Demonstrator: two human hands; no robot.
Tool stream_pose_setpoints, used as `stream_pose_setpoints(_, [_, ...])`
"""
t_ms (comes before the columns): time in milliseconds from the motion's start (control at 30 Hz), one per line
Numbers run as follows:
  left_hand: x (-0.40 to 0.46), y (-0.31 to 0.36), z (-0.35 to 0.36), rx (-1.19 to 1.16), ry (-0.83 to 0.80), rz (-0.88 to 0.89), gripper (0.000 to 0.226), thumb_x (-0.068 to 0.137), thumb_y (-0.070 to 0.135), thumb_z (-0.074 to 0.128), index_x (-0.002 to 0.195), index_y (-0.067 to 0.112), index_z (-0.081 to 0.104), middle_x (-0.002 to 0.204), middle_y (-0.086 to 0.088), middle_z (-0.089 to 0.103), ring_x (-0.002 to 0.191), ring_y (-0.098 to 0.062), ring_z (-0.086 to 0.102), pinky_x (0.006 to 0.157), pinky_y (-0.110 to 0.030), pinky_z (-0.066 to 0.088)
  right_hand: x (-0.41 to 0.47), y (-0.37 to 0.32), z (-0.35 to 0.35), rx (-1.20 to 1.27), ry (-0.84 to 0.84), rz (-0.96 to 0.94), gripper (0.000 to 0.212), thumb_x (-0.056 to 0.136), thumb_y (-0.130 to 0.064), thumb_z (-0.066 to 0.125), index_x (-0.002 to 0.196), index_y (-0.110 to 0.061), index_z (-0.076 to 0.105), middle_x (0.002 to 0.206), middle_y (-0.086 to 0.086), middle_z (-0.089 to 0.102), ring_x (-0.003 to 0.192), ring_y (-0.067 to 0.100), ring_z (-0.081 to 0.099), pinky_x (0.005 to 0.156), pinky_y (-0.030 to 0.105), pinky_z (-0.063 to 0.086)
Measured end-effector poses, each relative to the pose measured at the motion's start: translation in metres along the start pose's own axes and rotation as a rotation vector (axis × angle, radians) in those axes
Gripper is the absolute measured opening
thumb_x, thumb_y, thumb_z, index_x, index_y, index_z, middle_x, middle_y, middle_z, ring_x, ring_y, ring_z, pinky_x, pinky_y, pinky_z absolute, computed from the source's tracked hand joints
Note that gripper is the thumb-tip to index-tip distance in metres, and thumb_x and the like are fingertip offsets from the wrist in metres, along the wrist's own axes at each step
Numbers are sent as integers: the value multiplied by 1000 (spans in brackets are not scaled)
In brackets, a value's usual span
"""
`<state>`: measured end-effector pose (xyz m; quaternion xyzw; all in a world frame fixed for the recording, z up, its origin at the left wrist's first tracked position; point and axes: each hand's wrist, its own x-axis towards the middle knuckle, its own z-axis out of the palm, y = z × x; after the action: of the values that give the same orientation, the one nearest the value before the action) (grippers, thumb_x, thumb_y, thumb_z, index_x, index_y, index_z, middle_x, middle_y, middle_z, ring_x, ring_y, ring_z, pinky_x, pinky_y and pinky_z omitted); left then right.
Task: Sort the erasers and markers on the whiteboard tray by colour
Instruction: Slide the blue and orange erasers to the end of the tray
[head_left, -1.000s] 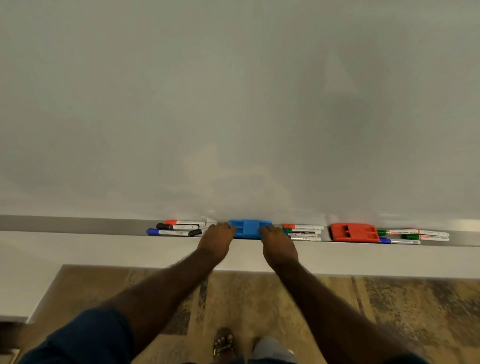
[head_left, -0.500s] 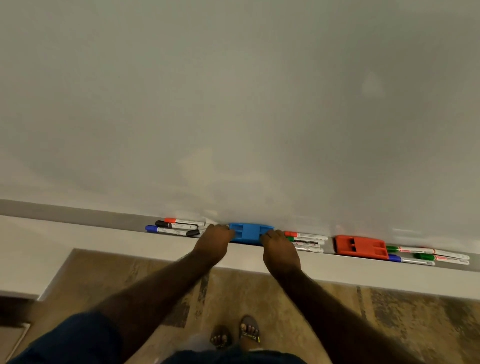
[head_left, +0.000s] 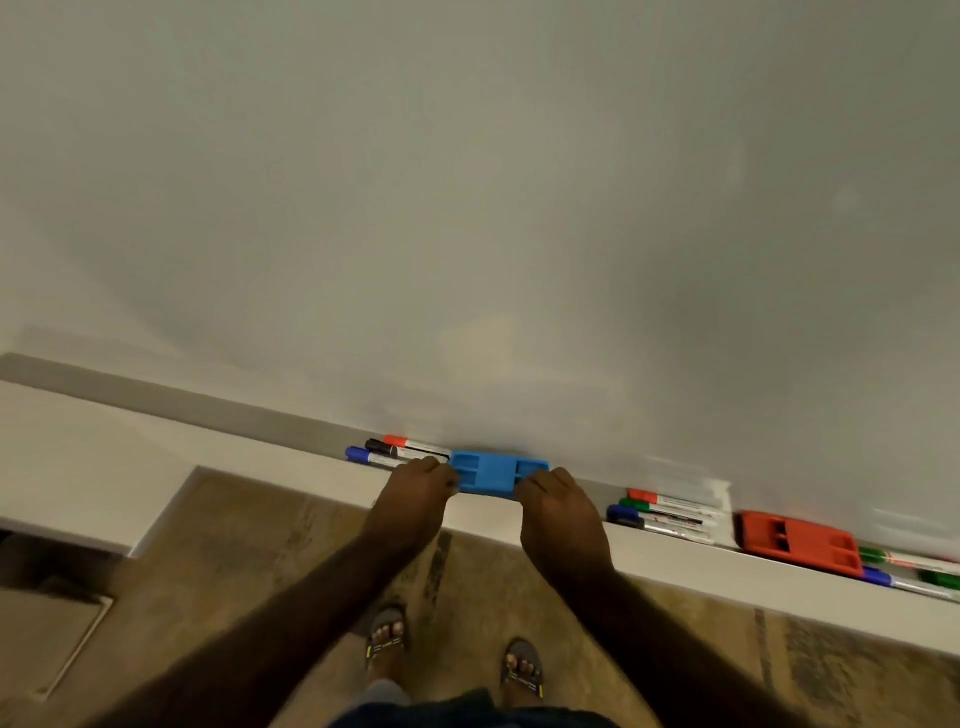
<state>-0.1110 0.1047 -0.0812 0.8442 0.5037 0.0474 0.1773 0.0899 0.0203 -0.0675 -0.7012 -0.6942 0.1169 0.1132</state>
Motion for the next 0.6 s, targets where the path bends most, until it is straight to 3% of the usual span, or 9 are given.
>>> stream_pose_setpoints(167, [-23, -74, -50, -72, 178, -123, 16, 96, 18, 65, 112, 17, 70, 114, -4, 71, 105, -19, 64, 94, -33, 51, 36, -81, 16, 69, 3, -114, 28, 84, -19, 79, 111, -13, 70, 112, 6, 72, 108, 23, 65, 90, 37, 56])
stream_pose_setpoints(367, [-47, -173, -94, -119, 240, -296, 24, 97, 22, 64, 120, 15, 67, 119, -5, 67, 108, -20, 62, 91, -36, 54, 100, -180, 52, 76, -46, -268, 28, 96, -18, 60, 124, -13, 63, 127, 7, 63, 122, 24, 55, 103, 36, 48])
stream_pose_setpoints(600, [-55, -278, -125, -145, 263, -404, 31, 99, 25, 59, 127, 11, 64, 123, -9, 65, 111, -26, 61, 94, -38, 52, 173, -280, 90, 49, -109, -341, 30, 97, -16, 58, 124, -6, 63, 126, 12, 63, 123, 28, 53, 99, 37, 49])
